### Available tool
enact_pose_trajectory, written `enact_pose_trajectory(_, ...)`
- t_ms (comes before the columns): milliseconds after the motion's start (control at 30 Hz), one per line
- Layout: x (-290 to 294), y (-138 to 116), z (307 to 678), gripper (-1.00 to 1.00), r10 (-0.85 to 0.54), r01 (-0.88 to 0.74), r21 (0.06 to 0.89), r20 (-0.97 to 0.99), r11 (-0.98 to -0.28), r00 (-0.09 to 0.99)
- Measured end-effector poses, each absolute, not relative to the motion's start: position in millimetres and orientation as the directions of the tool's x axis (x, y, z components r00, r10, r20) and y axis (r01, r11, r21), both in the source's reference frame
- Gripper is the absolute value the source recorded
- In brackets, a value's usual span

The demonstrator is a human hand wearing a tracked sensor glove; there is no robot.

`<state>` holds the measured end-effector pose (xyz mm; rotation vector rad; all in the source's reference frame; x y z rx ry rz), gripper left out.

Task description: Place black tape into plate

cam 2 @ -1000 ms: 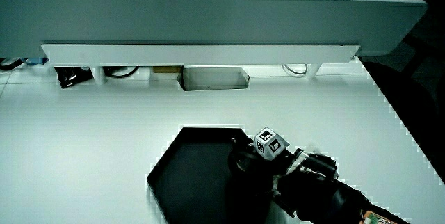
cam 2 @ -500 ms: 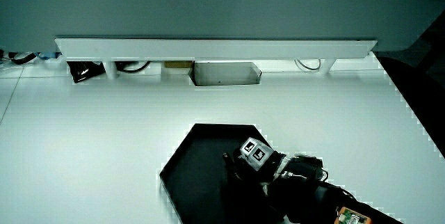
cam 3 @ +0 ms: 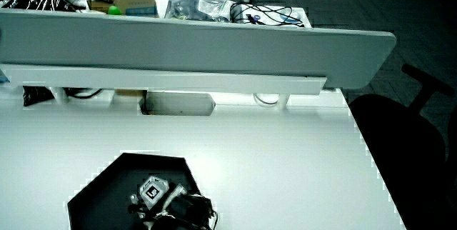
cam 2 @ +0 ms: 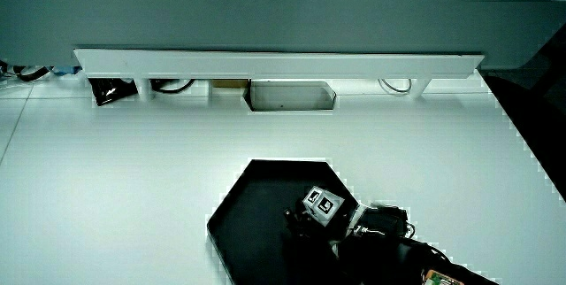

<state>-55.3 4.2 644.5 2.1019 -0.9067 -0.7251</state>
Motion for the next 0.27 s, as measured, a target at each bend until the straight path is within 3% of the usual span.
enact_pose_trajectory(100, -54, 7, 638, -0.6, -0.775, -0.388, 0.786, -0.175, -0.482, 0.607)
enact_pose_trajectory(267, -54, 11, 609, -0.85, -0.765, -0.508, 0.697, -0.09, -0.506, 0.638)
